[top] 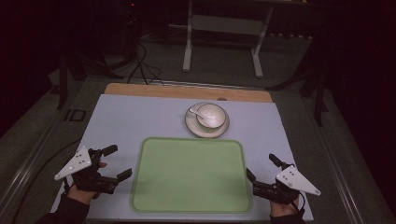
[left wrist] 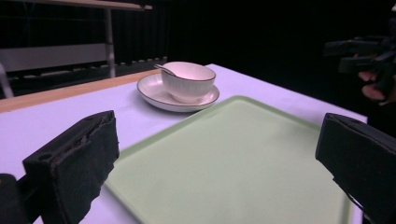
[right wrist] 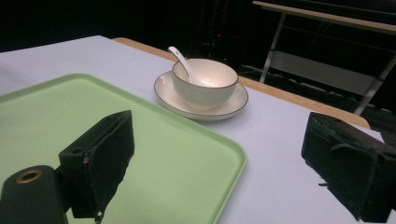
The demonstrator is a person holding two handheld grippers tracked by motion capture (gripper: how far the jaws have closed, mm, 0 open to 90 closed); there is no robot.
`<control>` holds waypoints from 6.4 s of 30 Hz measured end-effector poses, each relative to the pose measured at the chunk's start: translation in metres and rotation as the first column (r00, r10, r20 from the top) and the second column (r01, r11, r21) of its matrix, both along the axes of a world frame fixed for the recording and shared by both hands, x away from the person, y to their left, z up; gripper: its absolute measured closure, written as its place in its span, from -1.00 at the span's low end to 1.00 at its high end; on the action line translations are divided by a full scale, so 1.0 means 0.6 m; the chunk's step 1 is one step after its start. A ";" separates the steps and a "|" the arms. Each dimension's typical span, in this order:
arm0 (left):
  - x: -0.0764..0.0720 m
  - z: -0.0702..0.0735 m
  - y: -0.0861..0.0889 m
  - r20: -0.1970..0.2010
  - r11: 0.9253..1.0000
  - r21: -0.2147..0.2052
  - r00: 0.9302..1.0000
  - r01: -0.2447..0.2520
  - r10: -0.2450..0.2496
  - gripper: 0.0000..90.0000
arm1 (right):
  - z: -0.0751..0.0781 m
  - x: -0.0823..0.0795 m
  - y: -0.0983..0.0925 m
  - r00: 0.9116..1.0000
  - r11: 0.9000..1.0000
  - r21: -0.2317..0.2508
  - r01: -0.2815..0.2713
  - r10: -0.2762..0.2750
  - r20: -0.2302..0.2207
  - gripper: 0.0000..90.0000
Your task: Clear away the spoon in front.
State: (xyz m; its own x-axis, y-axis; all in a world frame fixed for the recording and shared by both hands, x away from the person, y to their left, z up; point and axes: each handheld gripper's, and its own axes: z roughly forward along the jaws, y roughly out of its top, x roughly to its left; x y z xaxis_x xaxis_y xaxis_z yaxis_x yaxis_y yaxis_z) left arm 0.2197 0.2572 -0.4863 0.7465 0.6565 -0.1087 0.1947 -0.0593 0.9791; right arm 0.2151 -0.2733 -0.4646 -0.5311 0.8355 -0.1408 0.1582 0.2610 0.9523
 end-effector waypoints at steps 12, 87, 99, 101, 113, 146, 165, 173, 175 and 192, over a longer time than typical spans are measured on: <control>-0.007 0.021 -0.016 -0.048 0.997 0.005 0.996 0.071 -0.071 -1.00 | 0.008 -0.011 0.010 0.999 1.000 -0.007 -0.017 0.017 0.029 -0.79; 0.341 0.000 -0.266 -0.316 0.983 -0.144 0.947 -0.114 0.063 -0.41 | 0.010 -0.014 0.018 0.998 0.999 0.009 -0.045 0.045 0.040 -0.79; 0.378 -0.040 -0.278 -0.459 0.953 -0.198 0.881 -0.227 0.114 -0.28 | 0.010 -0.015 0.017 0.998 0.998 0.014 -0.056 0.055 0.037 -0.79; 0.383 -0.044 -0.280 -0.475 0.950 -0.203 0.872 -0.236 0.114 -0.25 | 0.009 -0.015 0.016 0.998 0.998 0.017 -0.055 0.055 0.035 -0.79; 0.404 -0.064 -0.289 -0.535 0.932 -0.266 0.842 -0.244 0.068 0.24 | 0.008 -0.013 0.014 0.998 0.998 0.020 -0.059 0.058 0.031 -0.79; 0.386 0.010 -0.326 -0.422 0.958 -0.259 0.906 -0.121 0.000 0.88 | 0.008 -0.012 0.012 0.998 0.998 0.025 -0.059 0.058 0.029 -0.79; 0.340 0.123 -0.286 -0.360 0.985 -0.170 0.931 -0.003 -0.059 0.88 | 0.008 -0.012 0.015 0.998 0.998 0.022 -0.053 0.052 0.029 -0.79; 0.310 0.153 -0.260 -0.346 0.989 -0.133 0.932 0.060 -0.103 0.88 | 0.007 -0.011 0.016 0.998 0.998 0.025 -0.052 0.051 0.028 -0.79; 0.300 0.160 -0.252 -0.344 0.990 -0.121 0.933 0.071 -0.109 0.88 | 0.007 -0.010 0.016 0.998 0.998 0.024 -0.051 0.050 0.031 -0.79; 0.234 0.202 -0.176 -0.351 0.985 -0.010 0.921 0.175 -0.167 0.88 | 0.007 -0.008 0.022 0.998 0.998 0.022 -0.052 0.051 0.029 -0.79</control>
State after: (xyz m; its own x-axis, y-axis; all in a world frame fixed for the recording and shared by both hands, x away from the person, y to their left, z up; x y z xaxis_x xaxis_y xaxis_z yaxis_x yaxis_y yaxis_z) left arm 0.3603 0.1517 -0.3650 0.7649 0.5269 -0.3705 0.5090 -0.1418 0.8490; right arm 0.2102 -0.2604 -0.4605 -0.5696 0.8103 -0.1379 0.1182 0.2468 0.9618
